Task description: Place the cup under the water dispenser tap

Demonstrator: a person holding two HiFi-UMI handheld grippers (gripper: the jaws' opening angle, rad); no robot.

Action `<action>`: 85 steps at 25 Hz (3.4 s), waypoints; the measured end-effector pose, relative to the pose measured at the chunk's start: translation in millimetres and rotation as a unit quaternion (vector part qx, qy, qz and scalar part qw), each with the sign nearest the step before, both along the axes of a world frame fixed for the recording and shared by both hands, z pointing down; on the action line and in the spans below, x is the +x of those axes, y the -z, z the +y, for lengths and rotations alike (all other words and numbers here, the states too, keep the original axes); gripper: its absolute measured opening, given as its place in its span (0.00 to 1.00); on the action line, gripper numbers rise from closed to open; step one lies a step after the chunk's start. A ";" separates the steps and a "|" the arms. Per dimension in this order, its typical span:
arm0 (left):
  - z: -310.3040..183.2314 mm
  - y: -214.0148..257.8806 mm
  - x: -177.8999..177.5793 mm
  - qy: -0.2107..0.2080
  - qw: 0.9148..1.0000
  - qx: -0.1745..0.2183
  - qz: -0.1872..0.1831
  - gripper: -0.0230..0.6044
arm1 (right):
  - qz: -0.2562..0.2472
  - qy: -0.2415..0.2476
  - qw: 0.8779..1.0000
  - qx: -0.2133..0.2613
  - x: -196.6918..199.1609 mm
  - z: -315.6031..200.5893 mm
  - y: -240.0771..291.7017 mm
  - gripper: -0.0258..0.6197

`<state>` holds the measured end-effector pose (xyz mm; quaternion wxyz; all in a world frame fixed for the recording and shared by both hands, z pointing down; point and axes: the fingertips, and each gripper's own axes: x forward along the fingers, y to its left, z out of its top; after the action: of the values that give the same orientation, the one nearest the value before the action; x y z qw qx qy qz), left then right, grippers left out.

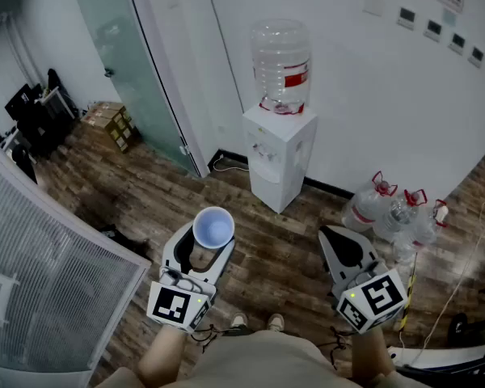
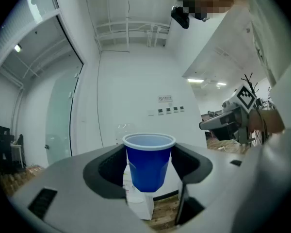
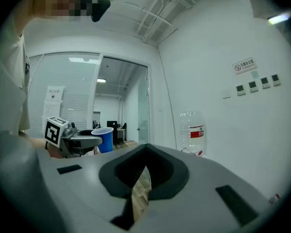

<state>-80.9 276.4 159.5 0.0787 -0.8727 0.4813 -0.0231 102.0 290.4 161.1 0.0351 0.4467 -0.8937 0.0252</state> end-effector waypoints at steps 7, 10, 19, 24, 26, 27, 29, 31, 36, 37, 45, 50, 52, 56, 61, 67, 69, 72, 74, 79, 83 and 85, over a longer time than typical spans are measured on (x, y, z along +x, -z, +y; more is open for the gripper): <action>-6.7 -3.1 7.2 0.011 1.000 0.001 -0.003 0.50 | -0.006 -0.002 1.000 0.004 15.3 -5.0 -5.0 0.05; -8.3 -6.1 14.6 0.010 1.000 0.000 -0.007 0.50 | -0.009 -0.001 1.000 -0.002 24.1 -7.1 -10.3 0.05; -13.1 -9.2 33.3 0.012 1.000 0.000 -0.014 0.50 | -0.024 0.011 1.000 -0.013 39.1 -12.0 -21.4 0.05; -20.8 -8.2 35.4 0.010 1.000 0.008 -0.008 0.50 | -0.033 0.001 0.999 -0.007 47.1 -24.0 -23.2 0.05; -24.1 -8.4 36.8 0.005 1.000 0.011 -0.006 0.50 | -0.034 0.001 0.999 -0.010 47.1 -30.2 -24.7 0.05; -26.6 -8.9 37.4 0.003 1.000 0.011 -0.007 0.50 | -0.034 0.002 0.999 -0.011 46.3 -33.3 -25.2 0.05; -34.2 -10.3 38.0 0.000 1.000 0.011 -0.009 0.50 | -0.031 0.004 0.999 -0.012 44.2 -40.4 -26.3 0.05; -44.7 -12.7 37.5 -0.002 1.000 0.010 -0.009 0.50 | -0.029 0.005 0.999 -0.015 42.0 -49.6 -28.5 0.05; -77.3 -21.1 33.3 0.000 1.000 0.007 -0.011 0.50 | -0.030 -0.005 0.999 -0.029 43.5 -80.6 -36.7 0.05; -84.7 -24.4 31.6 0.001 1.000 0.005 -0.013 0.50 | -0.031 -0.008 0.999 -0.031 43.9 -87.9 -38.8 0.05; -161.4 -44.3 16.0 -0.007 1.000 -0.015 -0.017 0.50 | -0.019 -0.010 0.999 -0.048 23.4 -160.4 -50.0 0.05; -221.9 -52.2 6.3 -0.031 0.999 -0.015 -0.017 0.50 | -0.016 -0.024 0.998 -0.060 7.7 -215.2 -54.4 0.05; -247.5 -55.1 3.7 -0.046 0.999 -0.013 -0.015 0.50 | -0.014 -0.030 0.997 -0.065 0.6 -237.8 -57.9 0.05; -299.4 -60.7 1.9 -0.075 0.997 -0.003 -0.025 0.50 | -0.014 -0.040 0.996 -0.073 -13.2 -284.7 -63.2 0.05; -359.7 -73.3 -1.9 -0.106 0.993 0.012 -0.054 0.50 | -0.019 -0.053 0.995 -0.078 -29.6 -343.3 -74.3 0.05; -414.4 -100.2 -1.0 -0.129 0.986 0.040 -0.094 0.50 | -0.008 -0.054 0.994 -0.093 -44.1 -399.1 -96.8 0.05; -432.1 -115.4 -1.0 -0.126 0.988 0.031 -0.087 0.50 | 0.002 -0.047 0.994 -0.097 -48.9 -415.6 -105.9 0.05; -458.7 -135.2 -1.8 -0.119 0.990 0.016 -0.075 0.50 | 0.007 -0.035 0.994 -0.104 -54.5 -440.2 -121.5 0.05; -472.9 -146.0 -3.0 -0.117 0.991 0.008 -0.070 0.50 | 0.006 -0.025 0.993 -0.112 -59.4 -455.5 -134.1 0.05; -495.8 -180.8 -1.1 -0.093 0.992 -0.004 -0.083 0.50 | 0.001 0.005 0.992 -0.127 -69.9 -485.0 -169.1 0.05; -514.6 -224.9 5.9 -0.077 0.993 -0.024 -0.082 0.50 | 0.030 0.023 0.991 -0.126 -71.8 -506.5 -200.8 0.05; -519.9 -251.9 12.3 -0.074 0.994 -0.034 -0.079 0.50 | 0.035 0.032 0.990 -0.129 -70.3 -512.3 -219.2 0.05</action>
<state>-68.6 -243.5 411.3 0.0880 -0.9035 0.4067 -0.1029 31.6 -221.9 380.3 0.1246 0.4102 -0.8949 0.1237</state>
